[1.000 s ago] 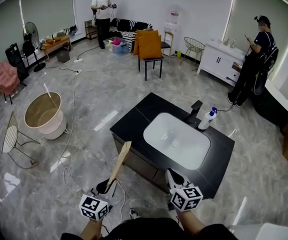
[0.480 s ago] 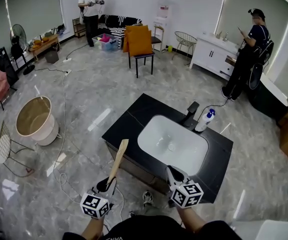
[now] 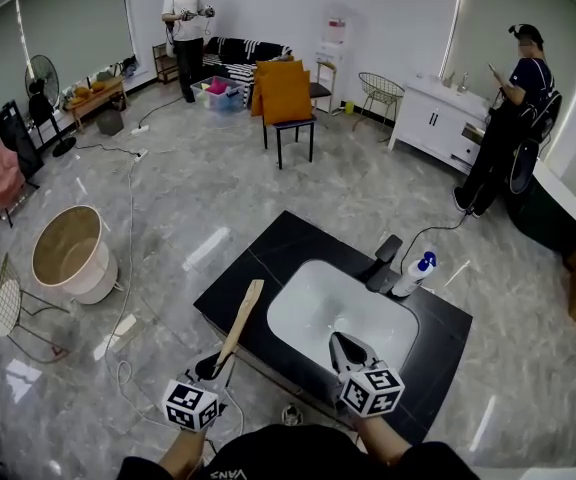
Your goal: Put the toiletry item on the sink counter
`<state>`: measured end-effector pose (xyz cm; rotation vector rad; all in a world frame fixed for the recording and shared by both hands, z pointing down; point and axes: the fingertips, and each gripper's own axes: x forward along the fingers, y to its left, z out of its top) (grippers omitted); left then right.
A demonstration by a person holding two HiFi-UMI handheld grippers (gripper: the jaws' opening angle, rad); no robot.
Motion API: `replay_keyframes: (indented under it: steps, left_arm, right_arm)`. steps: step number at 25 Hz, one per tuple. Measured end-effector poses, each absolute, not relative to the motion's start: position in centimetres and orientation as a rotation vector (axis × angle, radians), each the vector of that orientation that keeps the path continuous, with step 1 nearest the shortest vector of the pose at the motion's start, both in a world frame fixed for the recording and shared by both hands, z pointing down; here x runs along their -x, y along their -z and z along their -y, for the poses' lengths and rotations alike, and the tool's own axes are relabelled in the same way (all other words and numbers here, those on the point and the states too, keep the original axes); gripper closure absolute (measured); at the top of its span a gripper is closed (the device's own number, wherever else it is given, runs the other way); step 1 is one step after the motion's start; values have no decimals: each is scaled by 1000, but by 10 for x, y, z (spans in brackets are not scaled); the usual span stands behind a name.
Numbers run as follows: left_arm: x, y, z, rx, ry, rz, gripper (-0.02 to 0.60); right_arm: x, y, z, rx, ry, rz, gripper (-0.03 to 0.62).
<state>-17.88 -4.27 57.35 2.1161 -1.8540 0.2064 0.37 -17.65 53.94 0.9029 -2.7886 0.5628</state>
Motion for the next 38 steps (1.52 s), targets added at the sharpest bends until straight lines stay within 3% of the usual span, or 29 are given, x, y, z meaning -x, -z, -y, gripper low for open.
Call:
replay_keyframes:
  steps: [16, 38]
  left_arm:
    - [214, -605, 153, -2075, -334, 1793, 534]
    - [287, -680, 291, -2099, -532, 1319, 531]
  right_arm:
    - [-7, -566, 243, -990, -640, 2724, 593]
    - [46, -578, 271, -1408, -723, 2536, 594]
